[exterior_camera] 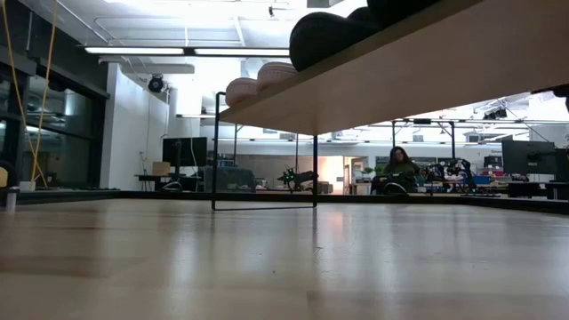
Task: Pick and place slides into the shelf
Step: Put the black slide on the shelf
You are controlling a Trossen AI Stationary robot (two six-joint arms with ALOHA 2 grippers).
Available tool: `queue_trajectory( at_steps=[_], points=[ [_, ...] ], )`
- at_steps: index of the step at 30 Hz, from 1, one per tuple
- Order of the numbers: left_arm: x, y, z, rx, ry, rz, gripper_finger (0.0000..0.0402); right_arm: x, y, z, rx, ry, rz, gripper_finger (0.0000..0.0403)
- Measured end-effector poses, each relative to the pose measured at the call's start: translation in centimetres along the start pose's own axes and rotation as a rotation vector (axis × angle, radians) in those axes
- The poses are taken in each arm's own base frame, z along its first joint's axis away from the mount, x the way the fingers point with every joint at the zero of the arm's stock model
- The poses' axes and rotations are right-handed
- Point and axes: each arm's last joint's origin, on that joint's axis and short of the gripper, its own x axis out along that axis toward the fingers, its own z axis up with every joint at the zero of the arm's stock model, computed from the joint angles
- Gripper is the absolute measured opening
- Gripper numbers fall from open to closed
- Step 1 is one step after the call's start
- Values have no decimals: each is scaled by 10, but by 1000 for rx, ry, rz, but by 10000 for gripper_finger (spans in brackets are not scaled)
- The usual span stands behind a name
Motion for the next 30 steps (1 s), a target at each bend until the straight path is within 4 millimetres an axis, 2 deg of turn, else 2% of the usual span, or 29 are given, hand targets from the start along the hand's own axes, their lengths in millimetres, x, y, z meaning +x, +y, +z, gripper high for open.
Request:
queue_trajectory(
  at_steps=[4,12,16,20,22,25,30],
  points=[
    [0,0,0,1,0,0,74,-9,-2,4,-25,-16,-5,174],
    [0,0,0,2,0,0,74,-48,18,20,-70,-169,79,174],
    [0,0,-1,4,7,-3,74,-54,23,22,-94,-149,82,174],
    [0,-1,-3,14,32,-13,74,-64,29,27,-148,-266,97,174],
    [0,-1,-3,14,33,-13,74,-63,25,27,-162,-267,39,173],
    [0,-1,-4,10,38,-15,74,-57,18,23,-142,-174,-79,162],
    [0,-2,-5,-3,49,-19,74,-44,21,18,-170,-132,-179,126]
  ],
)
